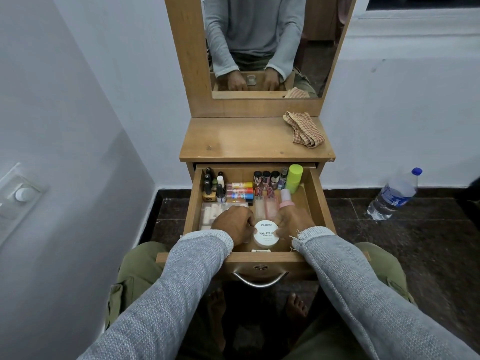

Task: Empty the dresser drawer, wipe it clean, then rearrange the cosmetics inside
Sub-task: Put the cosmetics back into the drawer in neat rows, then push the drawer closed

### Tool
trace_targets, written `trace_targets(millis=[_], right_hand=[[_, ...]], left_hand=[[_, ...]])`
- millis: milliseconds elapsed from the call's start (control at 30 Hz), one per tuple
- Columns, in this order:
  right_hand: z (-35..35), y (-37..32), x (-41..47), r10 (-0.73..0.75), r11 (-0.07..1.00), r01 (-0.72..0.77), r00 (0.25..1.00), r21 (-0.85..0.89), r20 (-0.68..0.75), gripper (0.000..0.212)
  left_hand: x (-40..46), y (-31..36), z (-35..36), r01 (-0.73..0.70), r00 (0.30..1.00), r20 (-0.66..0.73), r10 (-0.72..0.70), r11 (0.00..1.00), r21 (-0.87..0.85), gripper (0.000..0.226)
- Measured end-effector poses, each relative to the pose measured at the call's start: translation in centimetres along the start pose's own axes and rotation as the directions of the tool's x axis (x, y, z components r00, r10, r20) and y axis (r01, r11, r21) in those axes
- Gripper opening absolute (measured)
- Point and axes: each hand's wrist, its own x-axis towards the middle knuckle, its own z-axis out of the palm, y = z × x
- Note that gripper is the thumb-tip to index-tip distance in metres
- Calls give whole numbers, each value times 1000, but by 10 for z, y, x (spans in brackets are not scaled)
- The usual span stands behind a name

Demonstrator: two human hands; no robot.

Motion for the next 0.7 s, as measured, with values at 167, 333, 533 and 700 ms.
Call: trace_targets(millis=[167, 333, 533, 700], right_hand=[[0, -1, 1, 9, 1000, -9, 1000, -1, 14, 22], [-3, -4, -10, -32, 999, 26, 987, -40, -161, 17], [-14, -9, -35, -104, 972, 191, 877, 140, -469, 22], [2, -27, -86, -22, 875, 298, 811, 381, -585, 21]], left_hand=[[-1, 0, -2, 0, 1000, -3, 0, 1000, -7, 15], [-11, 4, -9, -66, 988, -147, 54, 995, -77, 10], [-49, 15, -28, -287, 848, -528, 39, 871, -398, 7], [-90, 23, -20, -300, 850, -517, -99, 717, -629, 8]])
